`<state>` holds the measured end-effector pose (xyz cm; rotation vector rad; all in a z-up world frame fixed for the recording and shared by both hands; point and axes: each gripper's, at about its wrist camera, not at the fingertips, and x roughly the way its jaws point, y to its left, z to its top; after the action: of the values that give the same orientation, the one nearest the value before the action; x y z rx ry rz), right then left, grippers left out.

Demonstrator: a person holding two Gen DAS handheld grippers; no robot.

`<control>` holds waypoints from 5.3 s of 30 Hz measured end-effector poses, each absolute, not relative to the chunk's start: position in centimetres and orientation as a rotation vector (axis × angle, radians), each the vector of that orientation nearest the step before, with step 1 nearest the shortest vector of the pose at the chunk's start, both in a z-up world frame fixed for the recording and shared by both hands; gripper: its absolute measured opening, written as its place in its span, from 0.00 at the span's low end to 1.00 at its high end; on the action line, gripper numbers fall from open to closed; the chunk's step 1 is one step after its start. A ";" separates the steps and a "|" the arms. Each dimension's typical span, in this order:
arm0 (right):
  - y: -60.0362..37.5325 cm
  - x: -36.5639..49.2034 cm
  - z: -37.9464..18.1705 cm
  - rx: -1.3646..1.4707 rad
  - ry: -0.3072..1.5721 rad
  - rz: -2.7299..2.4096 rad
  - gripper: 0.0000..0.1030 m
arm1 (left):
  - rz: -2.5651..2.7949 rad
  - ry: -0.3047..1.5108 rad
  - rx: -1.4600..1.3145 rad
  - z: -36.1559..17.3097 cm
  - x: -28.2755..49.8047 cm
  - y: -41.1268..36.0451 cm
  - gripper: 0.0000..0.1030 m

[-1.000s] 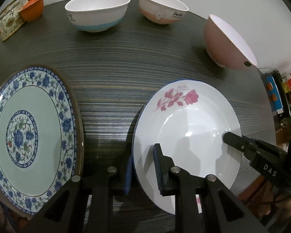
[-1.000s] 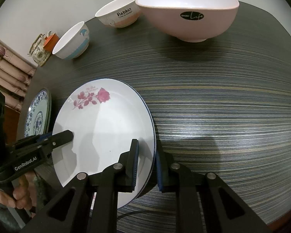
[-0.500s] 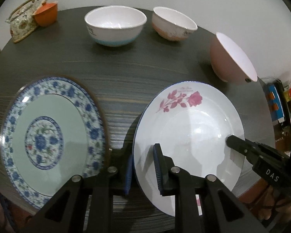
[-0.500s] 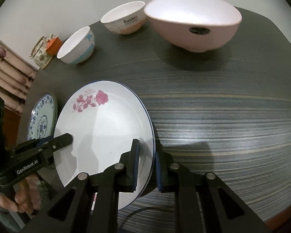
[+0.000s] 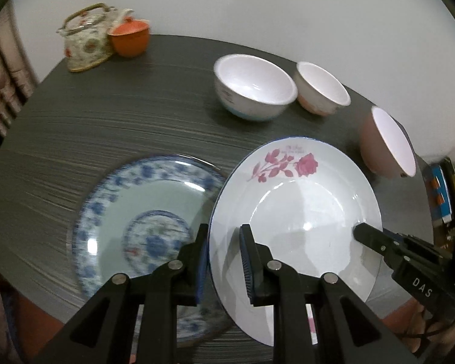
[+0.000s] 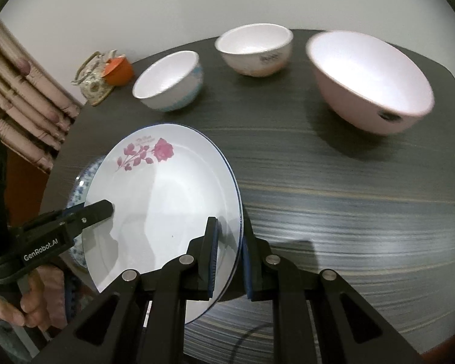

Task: Organize plates and bowls
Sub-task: 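Lower the pink-flower plate onto the blue-and-white plates and open both grippers, then move both open grippers to the rim of the large pink-rimmed bowl, then close both grippers on the pink-rimmed bowl's rim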

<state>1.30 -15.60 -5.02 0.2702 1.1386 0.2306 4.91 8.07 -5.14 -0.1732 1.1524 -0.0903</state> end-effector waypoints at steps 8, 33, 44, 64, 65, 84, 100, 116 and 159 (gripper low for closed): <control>-10.4 3.3 -3.7 0.239 1.133 0.303 0.14 | 0.003 1.138 -0.212 -5.0 4.7 13.1 0.19; -0.9 5.1 -6.9 0.171 1.243 0.367 0.14 | 0.087 1.173 -0.274 -9.4 4.2 18.7 0.19; -1.0 4.7 -7.4 0.190 1.236 0.365 0.16 | 0.080 1.145 -0.255 -9.3 4.0 18.8 0.22; -0.3 3.7 -6.8 0.194 1.220 0.353 0.35 | 0.075 1.090 -0.224 -8.0 3.8 18.2 0.36; -0.2 3.7 -6.7 0.185 1.217 0.349 0.36 | 0.080 1.087 -0.213 -7.9 3.8 18.1 0.36; -2.1 2.1 -4.7 0.222 1.131 0.306 0.47 | 0.174 1.013 -0.059 -6.7 3.3 17.2 0.46; -6.8 -0.8 -3.6 0.264 1.106 0.201 0.50 | 0.212 0.990 0.026 -6.3 3.0 15.8 0.50; -14.3 -1.8 -3.0 0.374 1.094 0.111 0.51 | 0.173 1.075 -0.051 -4.8 2.7 14.0 0.50; -38.1 11.1 -5.9 0.576 1.115 -0.091 0.47 | -0.289 1.362 -0.350 -7.0 23.1 -15.7 0.51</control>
<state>11.09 -38.12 -5.88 0.5757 1.1153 -0.0913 23.12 -15.69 -7.03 -0.3501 1.3624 -0.2886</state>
